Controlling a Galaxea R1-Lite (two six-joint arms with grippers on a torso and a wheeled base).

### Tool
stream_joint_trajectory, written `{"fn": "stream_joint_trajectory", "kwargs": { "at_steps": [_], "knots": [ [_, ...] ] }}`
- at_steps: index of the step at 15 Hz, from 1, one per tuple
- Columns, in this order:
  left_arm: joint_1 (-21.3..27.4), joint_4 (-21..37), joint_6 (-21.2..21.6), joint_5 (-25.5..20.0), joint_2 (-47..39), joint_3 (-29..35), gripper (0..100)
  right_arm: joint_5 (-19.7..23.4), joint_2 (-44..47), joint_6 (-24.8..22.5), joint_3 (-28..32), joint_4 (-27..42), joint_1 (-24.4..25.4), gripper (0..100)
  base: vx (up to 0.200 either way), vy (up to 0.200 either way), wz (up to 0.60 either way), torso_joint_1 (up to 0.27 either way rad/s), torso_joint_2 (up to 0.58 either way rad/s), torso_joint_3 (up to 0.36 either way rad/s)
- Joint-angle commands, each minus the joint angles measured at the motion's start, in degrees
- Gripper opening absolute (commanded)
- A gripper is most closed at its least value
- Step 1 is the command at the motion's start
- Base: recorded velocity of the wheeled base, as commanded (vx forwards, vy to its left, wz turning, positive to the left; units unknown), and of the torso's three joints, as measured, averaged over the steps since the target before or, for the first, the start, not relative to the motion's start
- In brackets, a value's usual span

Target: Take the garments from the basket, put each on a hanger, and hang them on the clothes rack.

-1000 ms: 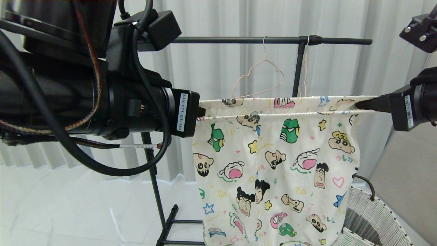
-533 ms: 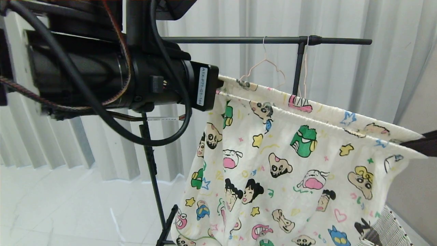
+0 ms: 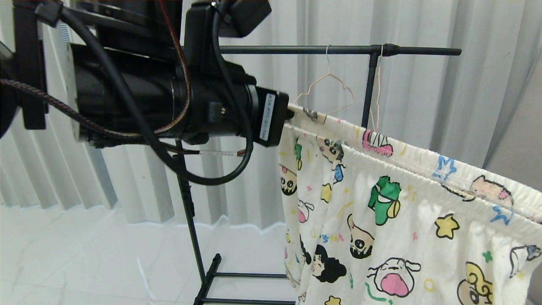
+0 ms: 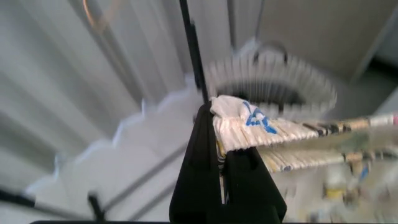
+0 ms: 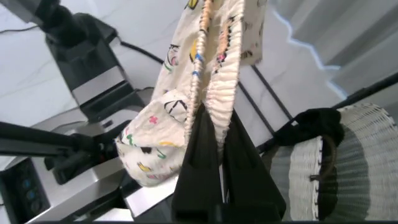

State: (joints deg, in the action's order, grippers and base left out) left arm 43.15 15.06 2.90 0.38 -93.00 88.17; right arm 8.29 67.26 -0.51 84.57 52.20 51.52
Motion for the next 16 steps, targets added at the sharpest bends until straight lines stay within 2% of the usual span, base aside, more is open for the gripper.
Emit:
{"fn": "stream_joint_trajectory", "kwargs": {
  "at_steps": [1,3,5,6,8,9,11,16],
  "knots": [
    [0.0,8.85,-0.09,-0.29,4.41,0.33,0,-2.58,0.42,-0.28,-0.1,-0.17,-3.27,0,0.0,0.0,0.0,0.0,0.0,0.0],
    [0.0,20.89,-0.35,-0.73,8.98,-0.02,0,-4.69,2.09,-0.45,-0.1,-3.6,-7.84,0,0.0,0.0,0.0,0.0,0.0,0.0],
    [0.09,28.54,-1.58,-2.31,13.02,-0.28,0,-4.69,4.73,-0.45,-0.02,-10.8,-10.65,0,0.0,0.0,0.0,0.0,0.0,0.0],
    [0.18,30.82,-2.9,-4.68,14.69,-0.28,0,-4.69,6.48,-0.45,0.07,-14.58,-11.18,0,0.0,0.0,0.0,0.0,0.0,0.0],
    [3.6,31.88,-8.44,-11.63,18.21,-0.28,0,-4.51,10.62,-0.54,0.42,-22.32,-11.18,0,0.0,0.0,0.0,0.0,0.0,0.0],
    [6.77,31.88,-11.08,-13.03,19.53,-0.37,0,-4.42,12.46,-0.72,0.78,-25.31,-11.18,0,0.0,0.0,0.0,0.0,0.0,0.0],
    [11.78,31.88,-14.33,-13.03,20.93,-1.43,0,-4.33,14.92,-1.16,1.83,-28.38,-11.18,0,0.0,0.0,0.0,0.0,0.0,0.0],
    [13.01,31.88,-14.06,-12.24,21.46,-2.13,0,-4.77,15.01,-1.16,2.8,-27.85,-11.35,0,0.0,0.0,0.0,0.0,0.0,0.0]
  ]
}}
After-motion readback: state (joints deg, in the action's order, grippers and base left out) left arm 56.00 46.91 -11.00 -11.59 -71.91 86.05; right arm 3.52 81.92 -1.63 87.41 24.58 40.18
